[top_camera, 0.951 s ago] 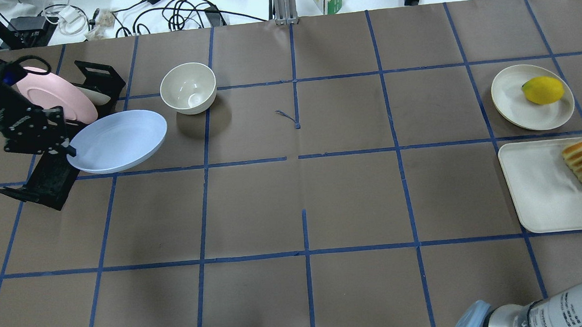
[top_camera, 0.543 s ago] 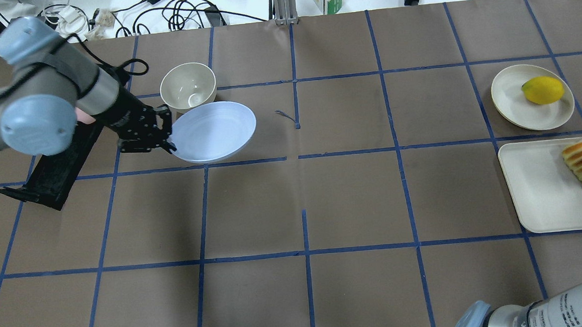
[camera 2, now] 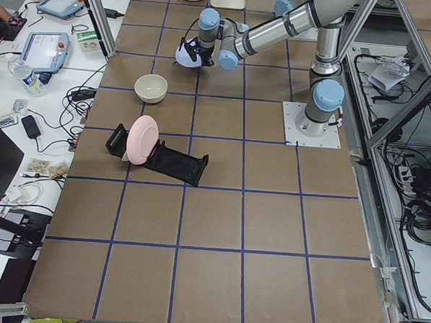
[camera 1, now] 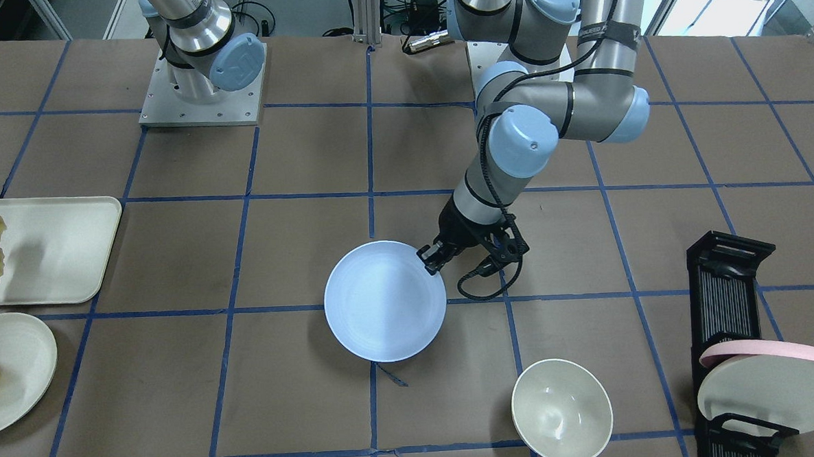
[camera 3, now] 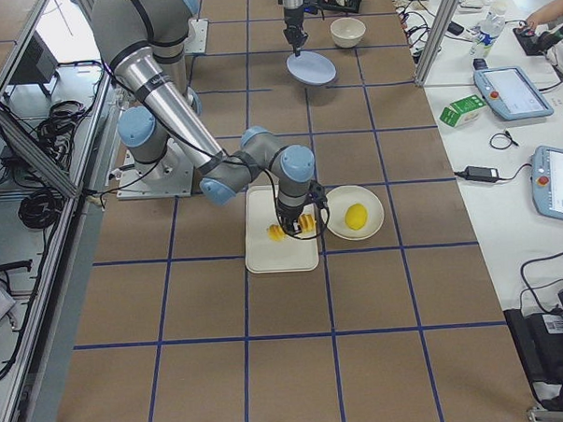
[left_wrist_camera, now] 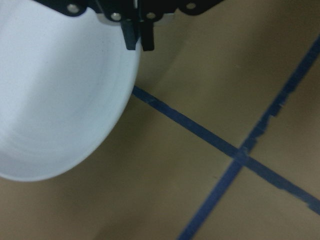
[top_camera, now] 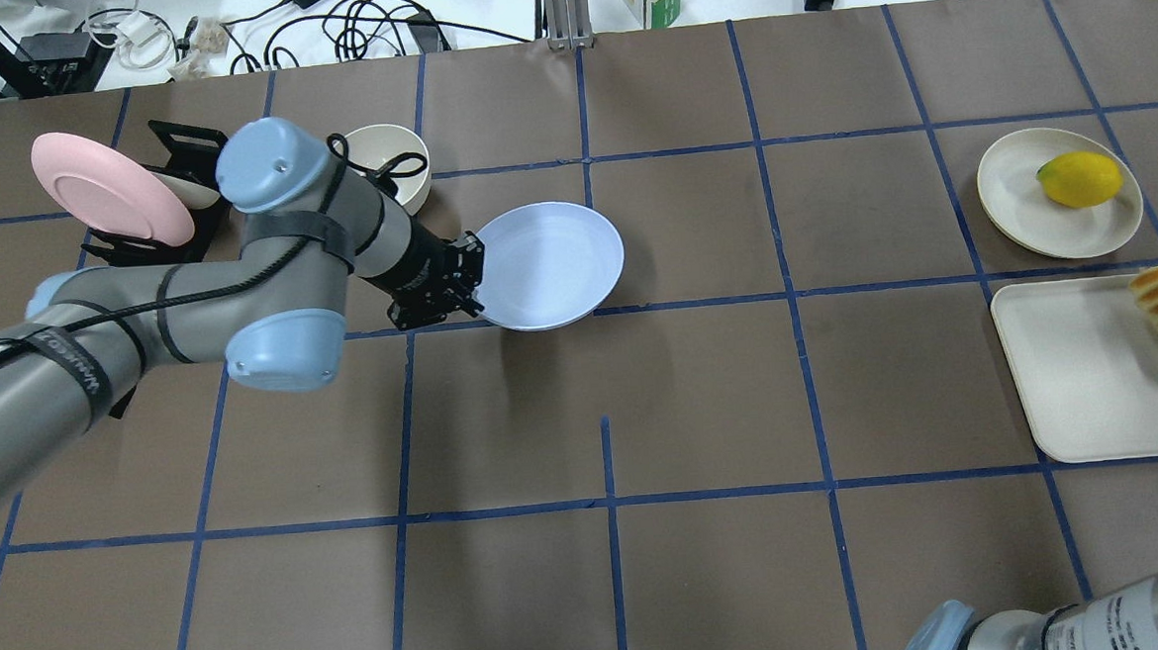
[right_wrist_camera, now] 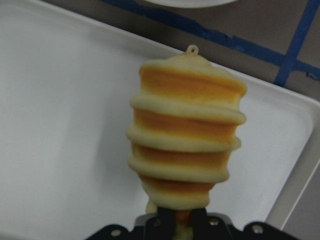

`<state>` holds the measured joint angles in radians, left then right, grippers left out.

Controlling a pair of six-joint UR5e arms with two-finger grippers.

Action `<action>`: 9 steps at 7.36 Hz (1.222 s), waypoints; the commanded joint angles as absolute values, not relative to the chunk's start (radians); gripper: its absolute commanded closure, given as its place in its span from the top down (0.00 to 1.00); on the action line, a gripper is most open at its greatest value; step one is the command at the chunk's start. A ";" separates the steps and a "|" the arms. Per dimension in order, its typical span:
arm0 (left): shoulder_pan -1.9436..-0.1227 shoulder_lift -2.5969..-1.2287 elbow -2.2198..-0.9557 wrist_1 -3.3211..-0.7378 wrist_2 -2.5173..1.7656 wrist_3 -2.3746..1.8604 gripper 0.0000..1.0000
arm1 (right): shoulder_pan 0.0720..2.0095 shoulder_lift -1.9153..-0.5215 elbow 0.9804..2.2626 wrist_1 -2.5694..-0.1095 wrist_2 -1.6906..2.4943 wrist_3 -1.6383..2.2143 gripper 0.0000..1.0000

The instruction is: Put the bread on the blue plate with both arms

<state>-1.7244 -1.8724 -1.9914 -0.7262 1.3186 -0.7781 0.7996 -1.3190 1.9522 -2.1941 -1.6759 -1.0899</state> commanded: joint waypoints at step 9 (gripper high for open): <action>-1.704 -1.639 -1.439 -1.686 1.567 -0.168 1.00 | 1.528 -1.438 1.908 -2.056 -1.573 -0.171 0.00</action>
